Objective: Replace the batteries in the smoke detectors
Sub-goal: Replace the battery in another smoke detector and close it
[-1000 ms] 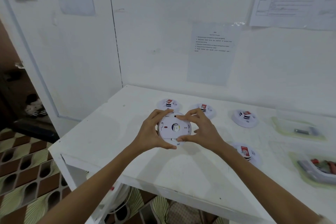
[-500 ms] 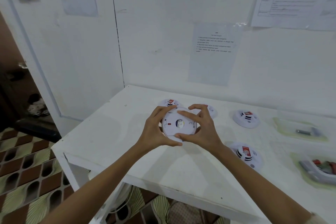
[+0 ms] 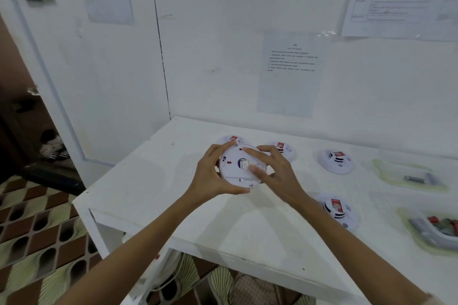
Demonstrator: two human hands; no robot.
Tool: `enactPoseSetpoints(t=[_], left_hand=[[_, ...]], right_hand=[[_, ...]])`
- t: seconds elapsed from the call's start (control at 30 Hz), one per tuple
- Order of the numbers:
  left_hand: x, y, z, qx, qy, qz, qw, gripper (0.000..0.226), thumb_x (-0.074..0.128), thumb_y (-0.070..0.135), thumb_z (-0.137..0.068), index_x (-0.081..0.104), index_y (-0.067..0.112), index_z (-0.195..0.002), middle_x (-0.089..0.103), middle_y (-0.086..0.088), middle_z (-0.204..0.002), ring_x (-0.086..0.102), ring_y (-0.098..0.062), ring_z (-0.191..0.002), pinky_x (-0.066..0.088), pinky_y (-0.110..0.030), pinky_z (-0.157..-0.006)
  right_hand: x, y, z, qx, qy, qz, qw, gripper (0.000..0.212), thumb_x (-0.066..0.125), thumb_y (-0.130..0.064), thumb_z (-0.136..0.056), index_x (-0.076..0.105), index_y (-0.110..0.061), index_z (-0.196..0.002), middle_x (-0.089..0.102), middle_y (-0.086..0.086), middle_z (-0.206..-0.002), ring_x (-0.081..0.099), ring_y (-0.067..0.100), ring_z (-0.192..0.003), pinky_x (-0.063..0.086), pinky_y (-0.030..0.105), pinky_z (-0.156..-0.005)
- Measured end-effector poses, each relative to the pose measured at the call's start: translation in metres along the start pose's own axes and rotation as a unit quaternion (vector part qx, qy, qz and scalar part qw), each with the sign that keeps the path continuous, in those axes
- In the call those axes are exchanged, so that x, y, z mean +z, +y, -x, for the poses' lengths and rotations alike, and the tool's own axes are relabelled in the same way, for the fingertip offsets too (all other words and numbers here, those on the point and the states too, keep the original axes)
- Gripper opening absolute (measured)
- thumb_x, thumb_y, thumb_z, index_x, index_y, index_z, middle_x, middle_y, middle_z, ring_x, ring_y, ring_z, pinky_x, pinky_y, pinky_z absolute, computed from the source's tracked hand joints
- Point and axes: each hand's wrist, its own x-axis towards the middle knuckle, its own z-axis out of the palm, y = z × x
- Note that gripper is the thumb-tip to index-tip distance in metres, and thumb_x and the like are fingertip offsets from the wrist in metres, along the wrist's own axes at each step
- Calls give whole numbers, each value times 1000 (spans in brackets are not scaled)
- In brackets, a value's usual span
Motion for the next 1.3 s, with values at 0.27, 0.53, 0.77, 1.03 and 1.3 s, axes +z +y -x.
enactPoseSetpoints(t=[0.27, 0.53, 0.77, 1.03, 1.3], left_hand=[[-16, 6, -12, -265, -85, 176, 944, 64, 82, 38, -53, 60, 27, -112, 64, -2, -108, 65, -8, -80, 56, -26, -62], [-16, 12, -8, -338, -216, 159, 902, 59, 33, 66, -83, 60, 24, -115, 66, -10, -114, 63, -23, -103, 57, -41, -76], [-14, 14, -3, -334, -135, 195, 912, 38, 55, 27, -92, 45, 24, -129, 63, -13, -113, 66, -27, -93, 59, -41, -65], [-15, 10, -2, -277, -137, 156, 938, 60, 70, 14, -81, 47, 27, -135, 61, 0, -123, 67, -20, -97, 58, -32, -67], [-9, 13, -6, -233, -136, 138, 953, 68, 76, 4, -74, 49, 29, -131, 62, -1, -121, 69, -14, -87, 59, -30, -64]], right_hand=[[-22, 0, 4, -70, -67, 94, 991, 44, 63, -37, -79, 53, -37, -122, 45, -21, -133, 42, 3, -120, 46, 19, -87], [-15, -10, -3, 148, -6, 3, 989, 18, 59, -31, -89, 66, -19, -100, 69, -1, -88, 64, 9, -72, 56, 23, -68], [-8, -13, 8, 310, -6, -169, 936, 34, 61, -28, -88, 54, -27, -122, 67, 13, -90, 63, 17, -61, 57, 33, -58], [-8, -25, 15, 243, -105, -137, 954, 77, 76, -18, -75, 32, -44, -132, 53, -13, -111, 64, 15, -89, 58, 31, -65], [2, -29, 19, 170, -13, -72, 983, 87, 80, -6, -67, 32, -40, -130, 52, -27, -98, 58, -10, -73, 53, 15, -67]])
